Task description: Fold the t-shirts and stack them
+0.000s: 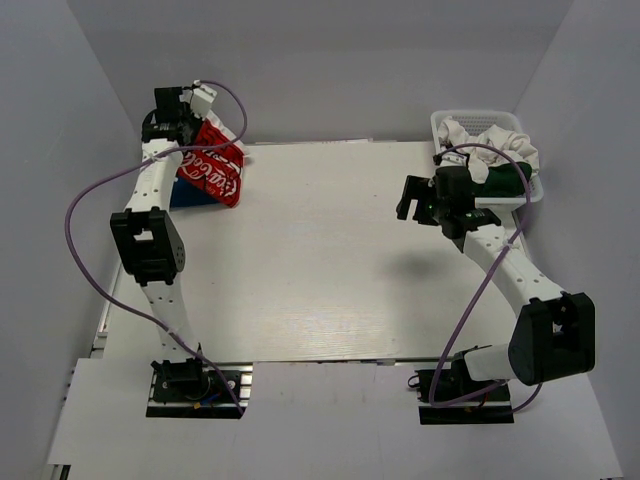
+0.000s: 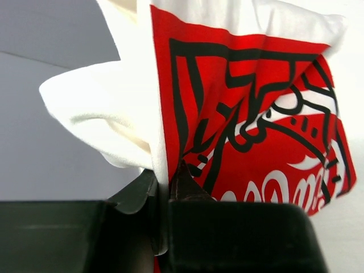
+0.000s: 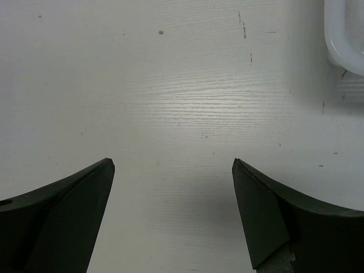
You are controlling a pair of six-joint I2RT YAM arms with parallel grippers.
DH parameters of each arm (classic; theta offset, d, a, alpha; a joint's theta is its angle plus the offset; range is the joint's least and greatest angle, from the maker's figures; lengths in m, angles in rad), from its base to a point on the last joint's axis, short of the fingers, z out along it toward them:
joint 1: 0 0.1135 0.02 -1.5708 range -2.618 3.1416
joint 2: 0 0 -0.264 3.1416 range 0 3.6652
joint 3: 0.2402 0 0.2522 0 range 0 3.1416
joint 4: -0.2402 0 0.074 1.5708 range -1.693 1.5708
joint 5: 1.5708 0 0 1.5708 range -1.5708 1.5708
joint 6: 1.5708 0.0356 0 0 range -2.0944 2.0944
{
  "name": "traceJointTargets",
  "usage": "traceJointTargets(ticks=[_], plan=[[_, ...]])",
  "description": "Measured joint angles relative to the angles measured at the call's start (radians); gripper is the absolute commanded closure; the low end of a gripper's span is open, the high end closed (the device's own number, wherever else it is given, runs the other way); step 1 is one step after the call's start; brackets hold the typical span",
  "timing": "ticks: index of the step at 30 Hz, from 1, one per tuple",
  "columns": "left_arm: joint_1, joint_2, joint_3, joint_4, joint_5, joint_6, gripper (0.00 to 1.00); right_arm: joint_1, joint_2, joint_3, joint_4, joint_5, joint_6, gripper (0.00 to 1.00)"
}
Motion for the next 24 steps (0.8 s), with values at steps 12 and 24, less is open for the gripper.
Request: traceJointTargets(ticks=[12,24], plan=[[0.101,0.080,-0.017,0.174,-0.053,-0.019,1.00,0.000,0.090,0.054,-0.011,-0.044,-0.003,0.10],[0.161,0.217,-0.036,0.293,-0.232,-0.092,0.00,0.000,0.093,0.105,-0.051,-0.053,-0.005,0.10]])
